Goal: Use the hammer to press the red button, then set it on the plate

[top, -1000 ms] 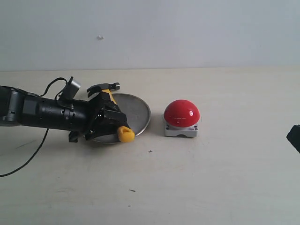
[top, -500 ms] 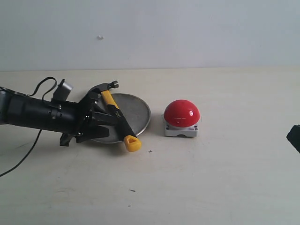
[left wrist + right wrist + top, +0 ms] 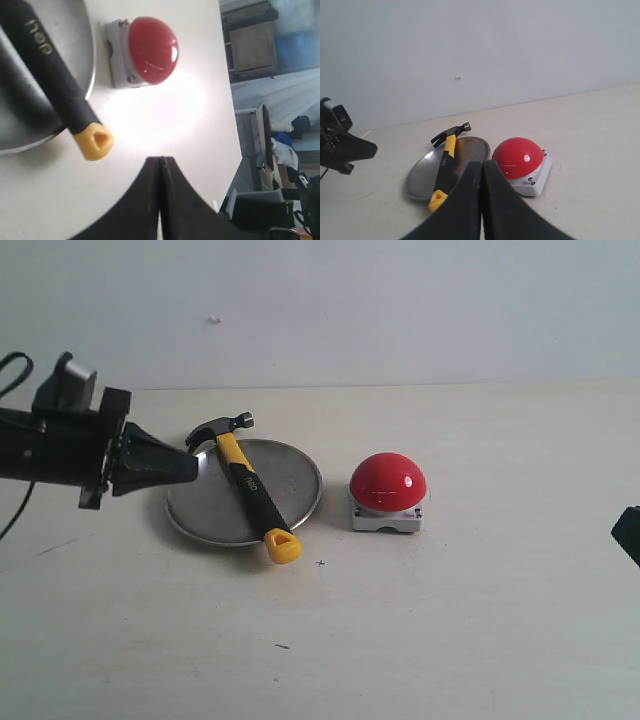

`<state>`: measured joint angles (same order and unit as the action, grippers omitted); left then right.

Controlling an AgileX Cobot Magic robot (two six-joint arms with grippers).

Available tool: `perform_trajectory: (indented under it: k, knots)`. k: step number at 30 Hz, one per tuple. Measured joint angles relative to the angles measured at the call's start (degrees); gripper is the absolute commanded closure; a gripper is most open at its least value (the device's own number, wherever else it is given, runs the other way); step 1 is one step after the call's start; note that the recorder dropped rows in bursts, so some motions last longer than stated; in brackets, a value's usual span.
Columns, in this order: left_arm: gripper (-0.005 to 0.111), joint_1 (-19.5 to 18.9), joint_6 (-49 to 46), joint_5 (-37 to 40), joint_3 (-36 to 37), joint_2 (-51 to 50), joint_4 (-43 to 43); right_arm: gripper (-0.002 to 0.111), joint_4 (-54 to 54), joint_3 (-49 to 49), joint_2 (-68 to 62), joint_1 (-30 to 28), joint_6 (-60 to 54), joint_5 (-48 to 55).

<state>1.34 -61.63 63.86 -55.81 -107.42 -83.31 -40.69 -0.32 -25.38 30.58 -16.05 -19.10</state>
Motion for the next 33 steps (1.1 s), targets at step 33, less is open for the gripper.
perform_trajectory:
  k: [33]
  knots:
    - [0.107,0.0,-19.7,-35.3,39.8,77.1,-16.0,0.108,0.0,0.0,0.0,0.0,0.0,0.0]
